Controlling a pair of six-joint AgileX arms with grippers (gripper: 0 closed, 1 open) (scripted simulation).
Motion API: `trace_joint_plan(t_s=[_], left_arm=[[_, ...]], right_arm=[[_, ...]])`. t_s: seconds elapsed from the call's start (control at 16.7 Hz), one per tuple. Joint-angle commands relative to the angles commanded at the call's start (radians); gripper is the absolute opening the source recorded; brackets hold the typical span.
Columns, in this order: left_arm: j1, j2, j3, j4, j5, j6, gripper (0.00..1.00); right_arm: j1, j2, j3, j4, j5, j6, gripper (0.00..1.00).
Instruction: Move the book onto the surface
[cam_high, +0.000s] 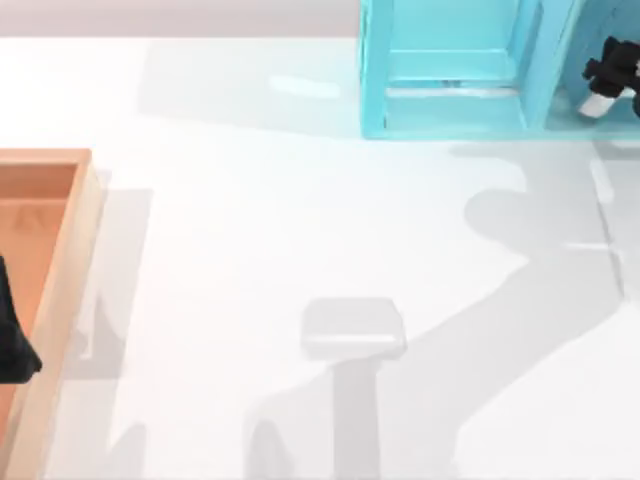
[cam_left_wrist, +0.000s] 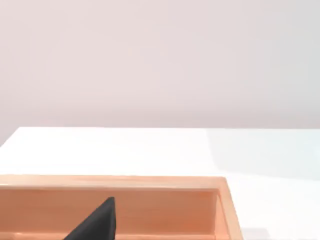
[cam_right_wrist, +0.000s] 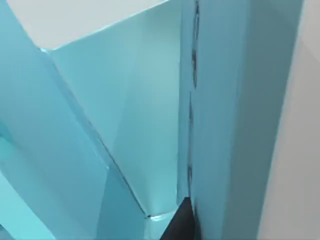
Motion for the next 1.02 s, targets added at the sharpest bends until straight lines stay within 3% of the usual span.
trace_joint_plan(t_s=[0.24,0.3,1.02], left_arm=[[0.0,0.0,0.0,0.0,0.0,0.0,1.0],[0.0,0.0,0.0,0.0,0.0,0.0,1.0],[0.0,0.0,0.0,0.0,0.0,0.0,1.0]], right_arm=[[0.0,0.0,0.0,0.0,0.0,0.0,0.02],[0.0,0.0,0.0,0.0,0.0,0.0,0.0],[0.002,-0.061,-0.038,-0.041,-0.002,0.009,0.0]])
